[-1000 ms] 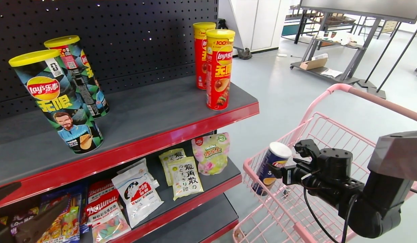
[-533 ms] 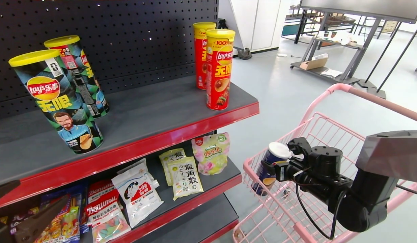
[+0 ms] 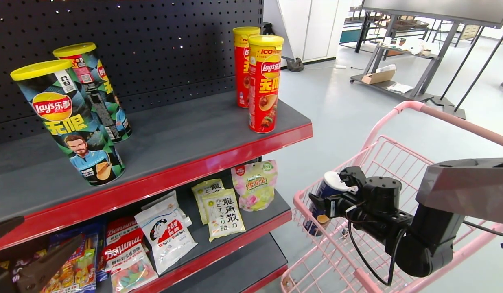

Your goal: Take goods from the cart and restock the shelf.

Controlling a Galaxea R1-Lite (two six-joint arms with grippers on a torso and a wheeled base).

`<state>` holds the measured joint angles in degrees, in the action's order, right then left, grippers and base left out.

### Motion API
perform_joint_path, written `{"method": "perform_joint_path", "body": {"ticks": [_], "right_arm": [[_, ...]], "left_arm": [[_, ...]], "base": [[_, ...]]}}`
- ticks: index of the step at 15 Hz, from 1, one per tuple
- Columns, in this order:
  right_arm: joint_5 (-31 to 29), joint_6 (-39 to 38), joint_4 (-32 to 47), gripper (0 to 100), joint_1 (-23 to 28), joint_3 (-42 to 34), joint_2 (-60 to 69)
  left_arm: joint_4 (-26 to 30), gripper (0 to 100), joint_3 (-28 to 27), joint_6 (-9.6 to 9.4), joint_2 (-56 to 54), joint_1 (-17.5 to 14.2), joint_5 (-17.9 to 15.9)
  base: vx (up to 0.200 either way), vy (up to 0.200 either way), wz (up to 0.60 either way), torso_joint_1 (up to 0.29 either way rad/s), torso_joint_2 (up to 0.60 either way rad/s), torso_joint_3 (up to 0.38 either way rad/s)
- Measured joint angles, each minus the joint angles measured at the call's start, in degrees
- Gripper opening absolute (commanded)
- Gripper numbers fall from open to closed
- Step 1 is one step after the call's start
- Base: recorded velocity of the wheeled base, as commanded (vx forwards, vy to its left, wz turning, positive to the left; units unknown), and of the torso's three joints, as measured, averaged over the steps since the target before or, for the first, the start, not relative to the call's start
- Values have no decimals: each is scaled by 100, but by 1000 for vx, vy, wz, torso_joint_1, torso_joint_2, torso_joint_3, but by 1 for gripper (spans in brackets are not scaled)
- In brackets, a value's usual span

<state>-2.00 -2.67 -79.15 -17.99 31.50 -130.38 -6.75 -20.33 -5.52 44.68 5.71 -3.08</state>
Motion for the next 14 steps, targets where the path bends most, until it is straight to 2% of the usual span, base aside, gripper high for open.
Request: {"method": "perform_joint_path", "body": {"ticks": [6, 10, 12, 14], "right_arm": [[-79, -9, -60, 0, -118, -39, -57], [-572, 322, 66, 0, -190, -96, 477], [-651, 672, 482, 0, -151, -72, 1070], [-725, 830, 1423, 0, -110, 41, 1844]], "left_arm": [[0, 100, -20, -9, 57, 0, -9], [0, 100, -88, -11, 123, 2, -30], [-2, 100, -149, -11, 199, 5, -39], [-5, 100, -162, -11, 258, 20, -57]], "base": [[0, 0, 0, 0, 0, 0], [0, 0, 0, 0, 0, 0], [0, 0, 0, 0, 0, 0], [0, 0, 0, 0, 0, 0]]}}
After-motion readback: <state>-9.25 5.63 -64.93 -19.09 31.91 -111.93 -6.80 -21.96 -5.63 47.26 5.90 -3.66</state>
